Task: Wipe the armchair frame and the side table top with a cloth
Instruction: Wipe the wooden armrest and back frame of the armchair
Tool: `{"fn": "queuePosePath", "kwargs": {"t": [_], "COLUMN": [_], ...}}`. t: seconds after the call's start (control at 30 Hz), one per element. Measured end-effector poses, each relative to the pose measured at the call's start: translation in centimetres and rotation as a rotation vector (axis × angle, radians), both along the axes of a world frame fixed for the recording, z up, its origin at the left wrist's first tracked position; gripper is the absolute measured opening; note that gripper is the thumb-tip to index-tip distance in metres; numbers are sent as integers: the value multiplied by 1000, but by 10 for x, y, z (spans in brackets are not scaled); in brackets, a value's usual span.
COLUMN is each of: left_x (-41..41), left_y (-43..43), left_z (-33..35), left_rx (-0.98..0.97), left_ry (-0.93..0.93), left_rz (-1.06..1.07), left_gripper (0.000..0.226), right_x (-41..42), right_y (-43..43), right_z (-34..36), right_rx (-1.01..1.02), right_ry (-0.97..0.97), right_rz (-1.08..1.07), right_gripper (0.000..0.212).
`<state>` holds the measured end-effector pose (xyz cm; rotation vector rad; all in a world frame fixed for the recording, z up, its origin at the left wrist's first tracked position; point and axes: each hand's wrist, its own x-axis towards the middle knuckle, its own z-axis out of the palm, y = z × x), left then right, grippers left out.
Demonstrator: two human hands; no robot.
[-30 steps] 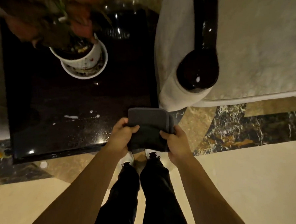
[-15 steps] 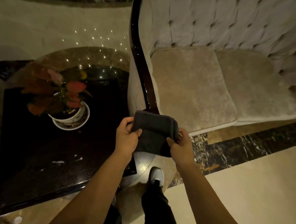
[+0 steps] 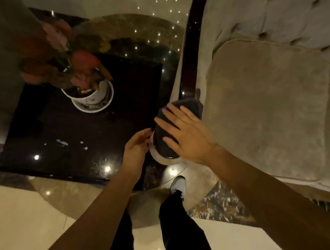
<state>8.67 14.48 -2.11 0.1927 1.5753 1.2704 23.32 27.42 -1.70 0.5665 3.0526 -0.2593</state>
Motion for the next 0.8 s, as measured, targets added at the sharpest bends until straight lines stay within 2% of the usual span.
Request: {"fn": "queuePosePath", "kwargs": {"t": [0.1, 0.13, 0.2, 0.27, 0.3, 0.37, 0.4, 0.43, 0.47, 0.53, 0.57, 0.6, 0.63, 0.67, 0.73, 0.77, 0.8], "left_x": [17, 22, 29, 32, 36, 42, 45, 50, 54, 57, 57, 58, 58, 57, 58, 60, 63], "left_y": [-8, -11, -16, -19, -16, -13, -14, -17, -19, -21, -20, -17, -13, -8, -10, -15, -22], "left_z": [-13, -15, -20, -35, -37, -41, -45, -49, -50, -47, -49, -53, -54, -51, -58, -61, -60], "left_rx": [176, 227, 198, 152, 122, 55, 71, 82, 50, -3, 0, 36, 54, 38, 13, -21, -85], "left_ry": [206, 288, 375, 430, 449, 407, 360, 332, 375, 534, 539, 559, 588, 584, 486, 463, 449], "left_rz": [-235, -310, -356, -331, -347, -333, -298, -267, -273, -256, -199, -169, -170, -191, -236, -319, -407], "left_gripper": [65, 68, 76, 94, 106, 118, 111, 95, 79, 90, 98, 103, 108, 110, 91, 80, 86], "right_x": [-14, -18, -6, 9, 11, 1, -8, -16, -17, -2, 6, 8, 6, 2, -19, -27, -26], "right_y": [-48, -72, -76, -32, -11, -9, -30, -54, -69, -55, -30, -5, 11, 11, -30, -55, -69], "right_z": [-4, -4, -4, -3, 2, 0, -3, -5, -8, -8, -7, -6, -6, -7, -11, -13, -14], "right_rx": [-86, -114, -92, -3, 22, -7, -24, -49, -69, -30, 33, 82, 90, 70, 63, 36, 14], "right_ry": [40, 48, 7, -65, -58, -12, 5, 13, 13, -41, -84, -92, -54, -27, 18, 29, 27], "right_rz": [-386, -429, -228, 48, 43, -205, -369, -442, -404, -67, 90, 158, 91, -74, -386, -390, -283], "right_gripper": [57, 57, 58, 60, 60, 58, 58, 57, 58, 59, 60, 60, 59, 59, 59, 59, 58]}}
